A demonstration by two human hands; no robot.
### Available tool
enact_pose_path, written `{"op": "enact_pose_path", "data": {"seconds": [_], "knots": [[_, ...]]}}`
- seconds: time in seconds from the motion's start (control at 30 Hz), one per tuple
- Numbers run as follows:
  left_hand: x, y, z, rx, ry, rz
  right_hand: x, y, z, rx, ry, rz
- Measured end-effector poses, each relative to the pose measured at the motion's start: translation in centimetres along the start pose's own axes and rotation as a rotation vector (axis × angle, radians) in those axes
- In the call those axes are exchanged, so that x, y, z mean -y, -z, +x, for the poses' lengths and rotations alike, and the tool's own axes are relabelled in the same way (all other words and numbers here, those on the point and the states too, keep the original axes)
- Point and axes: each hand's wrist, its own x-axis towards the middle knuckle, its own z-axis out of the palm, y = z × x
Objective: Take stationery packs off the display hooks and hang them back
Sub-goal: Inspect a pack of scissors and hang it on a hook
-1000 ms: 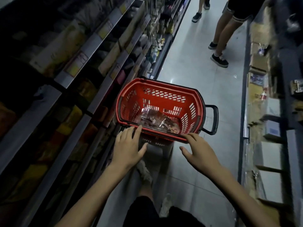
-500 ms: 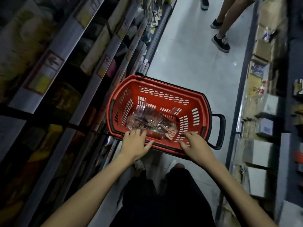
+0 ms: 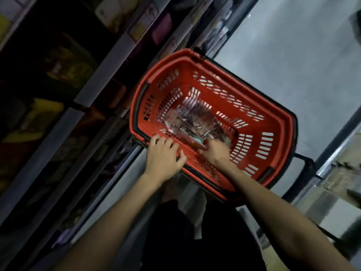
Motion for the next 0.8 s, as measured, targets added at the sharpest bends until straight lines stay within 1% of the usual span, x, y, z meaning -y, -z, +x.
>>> {"op": "enact_pose_path", "data": {"seconds": [0.13, 0.23, 0.33, 0.43, 0.5, 0.67, 0.8], "knots": [[0.0, -0.6, 0.1, -0.05, 0.021, 0.019, 0.2, -2.8, 3.5, 0.008, -0.007, -0.128], [-0.2, -1.0, 0.1, -0.092, 0.022, 0.016, 0.0, -4.3, 5.2, -0.02, 0.034, -0.184], [-0.1, -0.8, 0.2, -0.079, 0.027, 0.021, -0.1, -4.9, 6.2, -0.033, 0.076, -0.233], [-0.2, -0.4, 0.3, -0.05, 0.035, 0.013, -0.6, -5.1, 6.4, 0.001, 0.075, -0.26], [-0.3, -0.2, 0.4, -0.028, 0.05, 0.0, -0.9, -4.6, 5.9, -0.022, 0.076, -0.18], [-1.2, 0.7, 1.3, 0.117, 0.117, 0.028, -2.6, -2.5, 3.8, -0.131, 0.053, 0.053], [-2.6, 1.3, 2.9, 0.168, 0.145, -0.1, -3.8, -0.4, 1.4, -0.232, 0.039, 0.351]]}}
